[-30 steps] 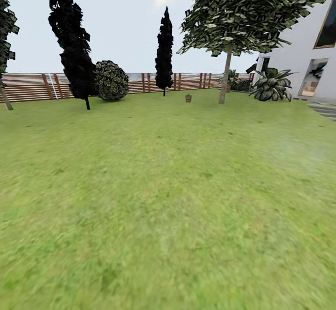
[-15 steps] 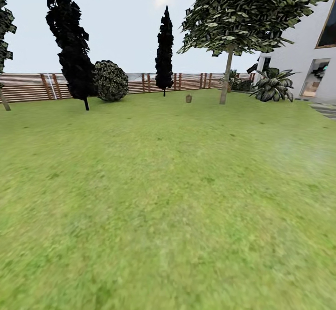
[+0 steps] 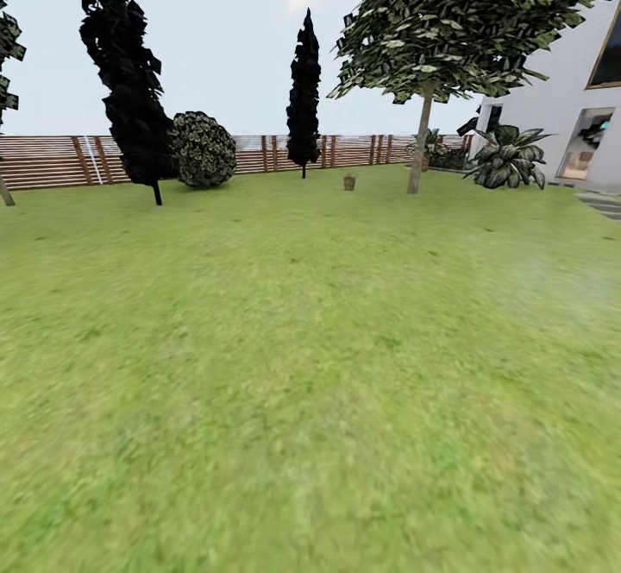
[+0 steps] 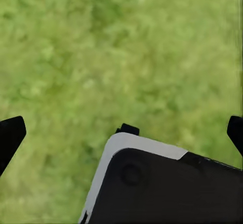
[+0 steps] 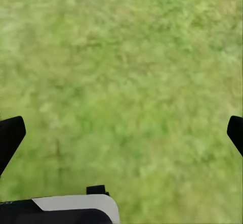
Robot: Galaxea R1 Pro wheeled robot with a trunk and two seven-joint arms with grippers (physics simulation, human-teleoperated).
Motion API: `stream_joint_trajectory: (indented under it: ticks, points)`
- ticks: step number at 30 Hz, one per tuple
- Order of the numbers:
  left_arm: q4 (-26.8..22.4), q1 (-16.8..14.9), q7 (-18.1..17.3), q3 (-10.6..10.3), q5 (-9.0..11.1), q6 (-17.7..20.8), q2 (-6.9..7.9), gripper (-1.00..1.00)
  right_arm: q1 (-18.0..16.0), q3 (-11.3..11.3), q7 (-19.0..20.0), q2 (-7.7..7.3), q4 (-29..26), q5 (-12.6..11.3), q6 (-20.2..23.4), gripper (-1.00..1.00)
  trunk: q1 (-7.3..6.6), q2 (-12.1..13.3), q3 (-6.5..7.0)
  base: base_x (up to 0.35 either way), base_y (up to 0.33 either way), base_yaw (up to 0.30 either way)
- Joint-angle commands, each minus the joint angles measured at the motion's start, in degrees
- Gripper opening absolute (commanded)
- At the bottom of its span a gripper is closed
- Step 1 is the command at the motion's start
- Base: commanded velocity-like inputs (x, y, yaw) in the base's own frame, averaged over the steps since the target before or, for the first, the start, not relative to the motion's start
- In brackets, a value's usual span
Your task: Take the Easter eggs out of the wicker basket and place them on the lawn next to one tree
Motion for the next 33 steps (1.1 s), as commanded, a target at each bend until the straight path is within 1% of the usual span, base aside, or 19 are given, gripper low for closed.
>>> stream_joint_trajectory:
  ticks: [1, 4, 6, 8, 10, 12, 13, 16, 18, 19, 20, 21, 22, 24, 25, 26, 28, 30, 33]
  points:
    - [0.1, 0.0, 0.1, -0.4, -0.8, -0.1, 0.05, 1.00, 0.0, -0.1, -0.1, -0.03, 0.0, -0.1, 0.0, 1.00, 0.06, -0.1, -0.11, 0.324, 0.000, 0.000]
    - [-1.6, 0.0, 0.1, -0.9, -2.8, 0.0, -0.44, 1.00, 0.0, -0.6, -0.2, -0.08, -0.1, -0.7, 0.4, 1.00, 0.06, -0.1, -0.11, 0.324, 0.000, 0.000]
    - [-4.1, 0.0, 0.1, -1.1, -3.4, 0.1, -1.33, 1.00, 0.0, -1.1, -0.1, -0.03, 0.0, -2.6, 0.7, 1.00, 0.06, -0.1, -0.11, 0.324, 0.000, 0.000]
    - [-5.9, 0.0, 0.3, -1.2, -3.7, 0.4, -1.73, 1.00, 0.0, -1.4, 0.0, 0.00, -0.1, -4.9, 0.8, 1.00, 0.06, -0.1, -0.11, 0.324, 0.000, 0.000]
    - [-7.2, 0.0, 0.4, -1.2, -3.7, 1.2, -1.80, 1.00, 0.0, -1.4, 0.1, -0.03, -0.3, -5.9, 0.9, 1.00, 0.06, -0.1, -0.11, 0.324, 0.000, 0.000]
    - [-8.6, 0.0, 0.6, -1.1, -3.7, 2.9, -1.84, 1.00, 0.0, -1.4, 0.1, -0.12, -1.1, -6.5, 0.9, 1.00, 0.06, -0.1, -0.11, 0.324, 0.000, 0.000]
    - [-11.0, 0.0, 0.7, -1.1, -3.6, 5.9, -1.87, 1.00, 0.0, -1.5, 0.1, -0.33, -2.5, -6.8, 0.9, 1.00, 0.06, -0.1, -0.11, 0.324, 0.000, 0.000]
    - [-15.5, 0.0, 0.8, -1.1, -3.6, 8.5, -1.93, 1.00, 0.0, -1.5, 0.1, -0.58, -3.8, -7.0, 0.8, 1.00, 0.06, -0.1, -0.11, 0.325, 0.000, 0.000]
    - [-20.6, 0.0, 0.8, -1.0, -3.5, 12.3, -2.34, 1.00, 0.0, -1.3, 0.0, -0.49, -5.5, -6.5, 0.7, 1.00, 0.06, -0.1, -0.11, 0.325, 0.000, 0.000]
    - [-21.3, 0.0, 0.8, -1.0, -3.5, 13.2, -2.49, 1.00, 0.0, -1.2, 0.0, -0.49, -5.8, -6.2, 0.9, 1.00, 0.06, -0.1, -0.11, 0.325, 0.000, 0.000]
    - [-22.3, 0.0, 0.8, -1.0, -3.5, 14.8, -2.82, 1.00, -0.1, -1.1, 0.0, -0.48, -6.6, -5.5, 1.7, 1.00, 0.06, -0.1, -0.11, 0.324, 0.000, 0.000]
    - [-22.8, 0.0, 0.8, -1.0, -3.4, 16.2, -3.34, 1.00, -0.7, -1.0, -0.1, -0.51, -8.0, -3.8, 4.7, 1.00, 0.06, -0.1, -0.11, 0.324, 0.000, 0.000]
    - [-22.3, 0.0, 0.8, -1.0, -3.5, 16.7, -3.65, 1.00, -1.8, -1.0, -0.3, -0.53, -9.0, -2.7, 7.8, 1.00, 0.06, -0.1, -0.11, 0.324, 0.000, 0.000]
    - [-19.1, -0.1, 0.8, -1.1, -3.6, 16.4, -4.08, 1.00, -4.8, -1.0, -0.7, -0.59, -9.9, -1.3, 13.7, 1.00, 0.06, -0.1, -0.11, 0.324, 0.000, 0.000]
    - [-18.4, -0.2, 0.7, -1.1, -3.6, 16.0, -4.13, 1.00, -6.4, -1.1, -0.8, -0.66, -9.9, -1.0, 15.3, 1.00, 0.06, -0.1, -0.11, 0.324, 0.000, 0.000]
    - [-16.9, -0.3, 0.7, -1.1, -3.7, 13.9, -4.17, 1.00, -7.8, -1.2, -0.9, -0.83, -9.5, -0.9, 16.0, 1.00, 0.06, -0.1, -0.11, 0.324, 0.000, 0.000]
    - [-15.3, -0.4, 0.7, -1.1, -3.7, 11.2, -4.09, 1.00, -9.2, -1.4, -1.0, -1.41, -7.7, -0.7, 14.6, 1.00, 0.06, -0.1, -0.11, 0.325, 0.000, 0.000]
    - [-14.3, -0.5, 0.7, -1.0, -3.7, 10.2, -4.03, 1.00, -9.7, -1.5, -1.0, -1.64, -5.0, -0.6, 11.8, 1.00, 0.06, -0.1, -0.11, 0.325, 0.000, 0.000]
    - [-12.5, -0.5, 0.7, -1.0, -3.7, 9.3, -4.10, 1.00, -10.1, -1.5, -1.1, -1.82, 2.1, -0.5, 4.4, 1.00, 0.06, -0.1, -0.11, 0.325, 0.000, 0.000]
